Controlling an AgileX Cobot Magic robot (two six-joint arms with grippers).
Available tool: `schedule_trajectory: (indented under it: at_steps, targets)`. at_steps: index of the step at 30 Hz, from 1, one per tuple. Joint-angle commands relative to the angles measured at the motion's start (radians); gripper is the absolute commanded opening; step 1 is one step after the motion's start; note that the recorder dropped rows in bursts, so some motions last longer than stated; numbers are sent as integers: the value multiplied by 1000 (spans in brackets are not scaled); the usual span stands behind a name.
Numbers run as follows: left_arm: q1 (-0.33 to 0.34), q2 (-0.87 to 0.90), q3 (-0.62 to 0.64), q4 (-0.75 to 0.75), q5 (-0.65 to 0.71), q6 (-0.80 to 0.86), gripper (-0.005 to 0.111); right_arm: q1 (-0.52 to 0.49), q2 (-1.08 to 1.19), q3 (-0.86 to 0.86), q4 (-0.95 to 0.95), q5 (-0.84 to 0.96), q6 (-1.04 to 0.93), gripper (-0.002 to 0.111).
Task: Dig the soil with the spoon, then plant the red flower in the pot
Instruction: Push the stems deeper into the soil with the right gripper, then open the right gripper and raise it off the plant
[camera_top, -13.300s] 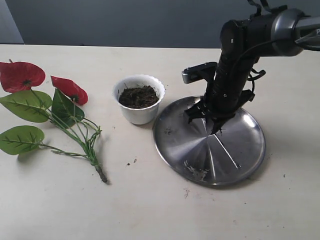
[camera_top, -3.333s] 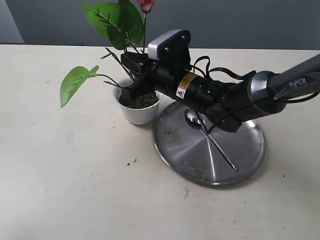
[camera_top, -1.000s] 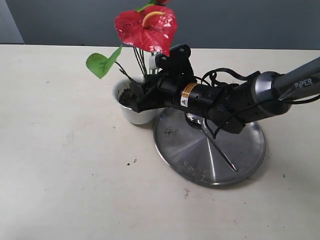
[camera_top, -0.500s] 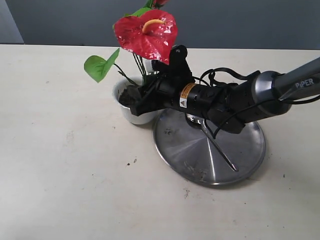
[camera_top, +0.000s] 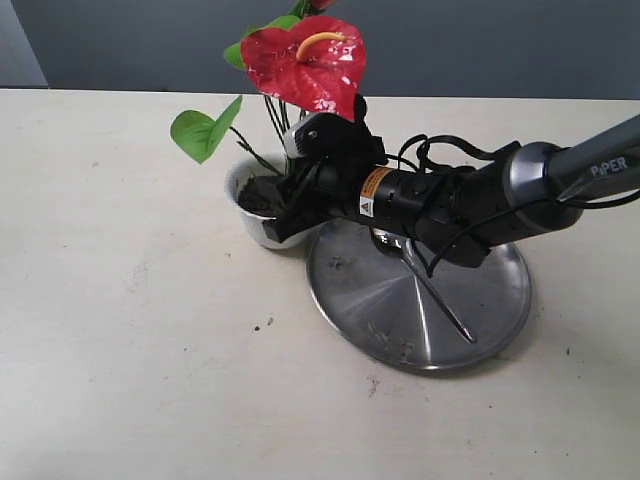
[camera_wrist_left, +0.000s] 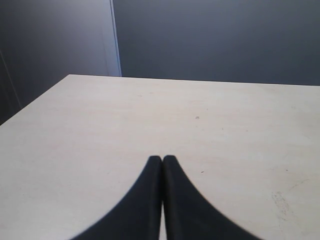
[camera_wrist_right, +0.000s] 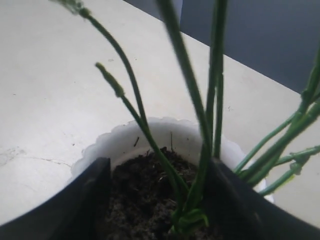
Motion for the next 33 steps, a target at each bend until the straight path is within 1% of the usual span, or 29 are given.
schedule_trajectory:
  at_steps: [1,6,16,20,33]
  targets:
    - [0,-2,4,2,-10,-2,0,4,-26,13,21,85,-58,54]
    - [0,-2,4,2,-10,-2,0,4,-70,13,37,137,-80,54]
    - [0,-2,4,2,-8,-2,0,8,-72,11,41,118,-126,54]
    - [0,-2,4,2,-8,-2,0,8,-72,11,180,111,-273,54]
    - [0,-2,4,2,-8,-2,0,10,-85,11,176,83,-280,54]
